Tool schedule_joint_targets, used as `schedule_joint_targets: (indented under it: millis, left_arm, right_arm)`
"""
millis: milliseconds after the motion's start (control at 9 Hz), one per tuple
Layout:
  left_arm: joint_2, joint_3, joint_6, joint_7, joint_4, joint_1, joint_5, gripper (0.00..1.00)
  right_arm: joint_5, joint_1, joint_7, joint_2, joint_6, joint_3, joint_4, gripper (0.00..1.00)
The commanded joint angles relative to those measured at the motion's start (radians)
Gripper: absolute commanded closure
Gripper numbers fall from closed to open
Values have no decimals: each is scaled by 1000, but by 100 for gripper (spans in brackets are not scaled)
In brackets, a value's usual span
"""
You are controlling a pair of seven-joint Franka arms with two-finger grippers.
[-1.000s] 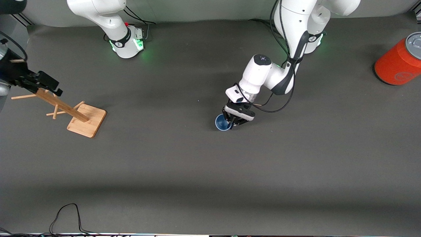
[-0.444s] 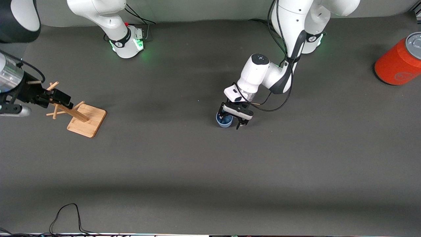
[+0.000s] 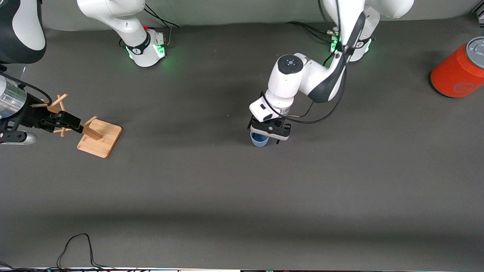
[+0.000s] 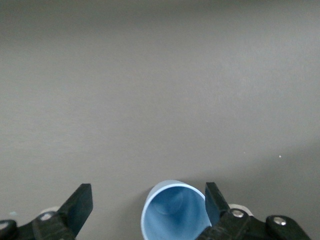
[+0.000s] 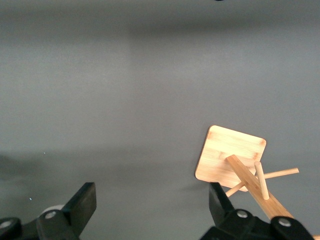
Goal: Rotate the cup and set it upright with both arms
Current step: 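Open the left gripper to release the cup rim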
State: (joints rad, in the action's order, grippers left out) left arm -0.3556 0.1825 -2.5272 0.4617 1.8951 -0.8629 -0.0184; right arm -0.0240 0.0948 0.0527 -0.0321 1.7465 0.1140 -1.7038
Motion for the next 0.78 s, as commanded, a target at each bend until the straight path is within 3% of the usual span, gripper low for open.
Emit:
schedule_joint_targets:
  millis: [0, 222, 667]
  left_arm:
    - [-9, -1, 272, -105, -159, 80, -8, 0]
    - [38, -1, 479, -156, -238, 192, -8, 0]
    - [211, 0, 743, -377, -231, 457, -6, 0]
  right_arm:
    - [-1, -3, -22, -8, -16, 0, 26, 0]
    - [3, 0, -14, -3, -16, -10, 27, 0]
    - [7, 2, -16, 5, -28, -11, 32, 0]
